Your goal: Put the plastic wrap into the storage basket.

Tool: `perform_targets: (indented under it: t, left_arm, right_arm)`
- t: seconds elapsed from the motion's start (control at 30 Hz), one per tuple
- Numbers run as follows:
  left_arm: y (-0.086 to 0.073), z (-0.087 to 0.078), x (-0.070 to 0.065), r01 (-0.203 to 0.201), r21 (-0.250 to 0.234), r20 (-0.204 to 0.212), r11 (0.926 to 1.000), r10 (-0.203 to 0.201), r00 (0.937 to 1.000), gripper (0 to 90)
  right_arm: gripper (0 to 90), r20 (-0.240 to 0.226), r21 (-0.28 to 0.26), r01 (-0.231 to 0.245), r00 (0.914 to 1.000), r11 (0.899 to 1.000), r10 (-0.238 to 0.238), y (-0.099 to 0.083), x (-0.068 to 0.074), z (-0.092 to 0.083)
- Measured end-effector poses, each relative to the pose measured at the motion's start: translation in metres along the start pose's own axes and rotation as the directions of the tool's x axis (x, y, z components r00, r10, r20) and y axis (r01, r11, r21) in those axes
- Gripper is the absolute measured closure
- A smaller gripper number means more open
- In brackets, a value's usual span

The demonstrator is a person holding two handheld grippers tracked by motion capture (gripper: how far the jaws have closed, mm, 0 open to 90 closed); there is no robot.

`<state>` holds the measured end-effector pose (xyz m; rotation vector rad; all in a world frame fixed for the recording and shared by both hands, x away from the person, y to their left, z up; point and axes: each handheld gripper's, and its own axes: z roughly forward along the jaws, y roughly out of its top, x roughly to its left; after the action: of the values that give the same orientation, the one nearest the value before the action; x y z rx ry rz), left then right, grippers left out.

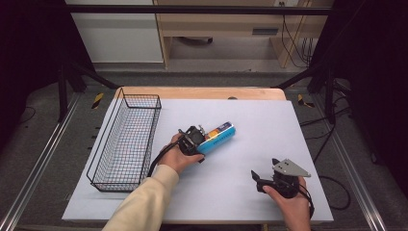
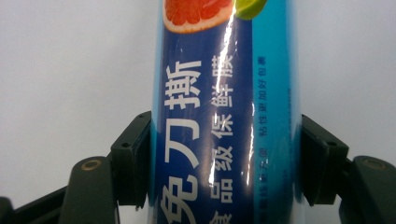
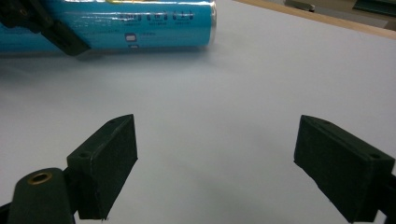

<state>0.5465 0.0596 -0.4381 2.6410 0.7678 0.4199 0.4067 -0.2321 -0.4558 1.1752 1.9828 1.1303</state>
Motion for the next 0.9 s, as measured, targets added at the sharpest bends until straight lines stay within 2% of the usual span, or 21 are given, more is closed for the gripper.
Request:
perform_targets:
  t: [0.03, 0.1, 0.4, 0.77, 0.9]
  left_arm:
    - [-0.001, -0.003, 0.001, 0.013, -0.016, 0.007, 0.9998, -0.013, 0.9999, 32.0]
    - [-0.001, -0.004, 0.001, 0.018, -0.016, 0.013, 0.9997, -0.018, 0.9998, 32.0]
    - [-0.002, -0.018, -0.002, 0.025, -0.047, 0.016, 0.9986, -0.024, 0.9996, 32.1]
    - [0.001, -0.054, -0.006, 0.020, -0.090, -0.015, 0.9958, -0.021, 0.9997, 32.1]
    - [0.003, -0.065, -0.006, 0.011, -0.089, -0.030, 0.9959, -0.014, 0.9995, 32.1]
  right_arm:
    - [13.5, 0.001, 0.002, 0.000, 1.0000, 1.000, 0.000, 0.000, 0.000, 0.000]
    - [13.5, -0.001, 0.004, -0.002, 1.0000, 1.000, 0.002, 0.000, 0.000, 0.000]
    - [13.6, 0.001, 0.001, -0.001, 1.0000, 1.000, 0.001, 0.000, 0.000, 0.000]
    - [13.7, -0.001, -0.003, -0.003, 1.0000, 1.000, 0.003, 0.000, 0.000, 0.000]
    - [13.6, -0.002, -0.005, -0.011, 0.9999, 1.000, 0.011, 0.001, 0.000, -0.001]
